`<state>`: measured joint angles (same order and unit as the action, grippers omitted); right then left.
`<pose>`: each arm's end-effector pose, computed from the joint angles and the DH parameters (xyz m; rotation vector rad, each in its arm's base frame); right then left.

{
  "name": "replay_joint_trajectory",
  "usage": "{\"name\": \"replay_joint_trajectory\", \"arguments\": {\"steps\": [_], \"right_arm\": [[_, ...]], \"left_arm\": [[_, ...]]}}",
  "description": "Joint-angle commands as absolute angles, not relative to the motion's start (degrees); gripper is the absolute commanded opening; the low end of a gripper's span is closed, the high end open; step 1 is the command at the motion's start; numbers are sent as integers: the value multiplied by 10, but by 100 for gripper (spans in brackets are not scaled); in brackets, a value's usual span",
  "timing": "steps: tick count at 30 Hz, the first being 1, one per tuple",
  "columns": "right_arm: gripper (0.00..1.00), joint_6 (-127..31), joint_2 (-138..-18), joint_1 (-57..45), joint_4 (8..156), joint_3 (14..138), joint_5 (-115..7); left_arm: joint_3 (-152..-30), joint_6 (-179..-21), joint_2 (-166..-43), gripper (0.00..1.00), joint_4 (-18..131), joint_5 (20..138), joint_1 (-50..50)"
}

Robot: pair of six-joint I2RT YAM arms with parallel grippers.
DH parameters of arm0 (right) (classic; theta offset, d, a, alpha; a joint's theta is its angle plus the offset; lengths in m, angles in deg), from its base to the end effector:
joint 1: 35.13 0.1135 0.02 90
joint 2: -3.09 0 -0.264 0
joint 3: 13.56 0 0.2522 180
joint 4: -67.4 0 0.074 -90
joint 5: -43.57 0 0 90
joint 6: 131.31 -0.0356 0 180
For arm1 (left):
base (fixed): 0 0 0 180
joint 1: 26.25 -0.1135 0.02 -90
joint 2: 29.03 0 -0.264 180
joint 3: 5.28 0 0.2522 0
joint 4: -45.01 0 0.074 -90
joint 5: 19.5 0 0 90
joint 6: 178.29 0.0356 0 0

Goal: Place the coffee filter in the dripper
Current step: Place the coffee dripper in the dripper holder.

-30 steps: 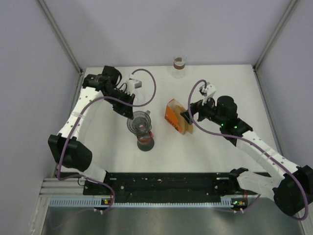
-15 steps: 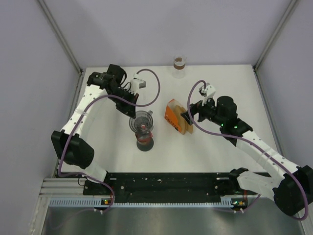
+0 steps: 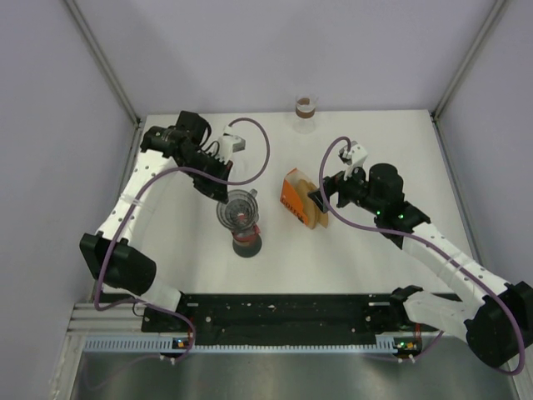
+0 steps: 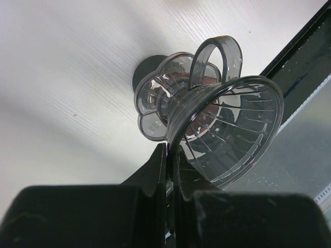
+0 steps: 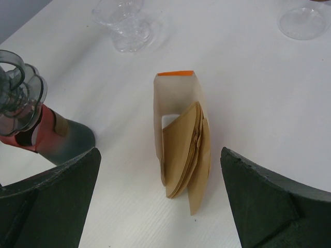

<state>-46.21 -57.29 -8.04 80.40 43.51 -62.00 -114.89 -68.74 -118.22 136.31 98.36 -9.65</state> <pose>0.2140 0.1202 0.2980 -0.5519 1.8114 0.6365 0.2704 -0.0980 0.3658 0.9532 2.5538 -0.6635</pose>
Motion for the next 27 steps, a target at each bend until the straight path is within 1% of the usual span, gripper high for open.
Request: {"name": "replay_joint_trajectory", "arguments": {"steps": [1, 5, 12, 19, 20, 22, 24, 26, 27], "right_arm": [[99, -455, -561, -85, 788, 454, -620], [99, -455, -561, -85, 789, 454, -619], [99, -454, -565, -85, 789, 454, -620], [99, -454, -572, -84, 788, 457, -626], [99, -455, -571, -85, 789, 457, -626], [99, -455, -572, -85, 790, 457, -625], [99, -454, -572, -85, 790, 457, -625], [99, -454, -572, -85, 790, 457, -625], [99, -454, -573, -85, 790, 457, -625]], "left_arm": [[-1143, -678, -1153, 0, 1497, 1014, -95], [-1138, -672, -1155, 0, 1496, 1036, -94], [-1114, -656, -1161, 0, 1496, 1006, -94], [-1111, -654, -1190, 0, 1496, 1006, -94], [-1112, -654, -1194, 4, 1497, 1008, -94], [-1113, -655, -1198, 16, 1497, 1012, -94], [-1118, -658, -1200, 33, 1497, 1015, -94], [-1125, -661, -1199, 43, 1497, 1017, -94], [-1127, -661, -1198, 45, 1497, 1014, -94]]}}
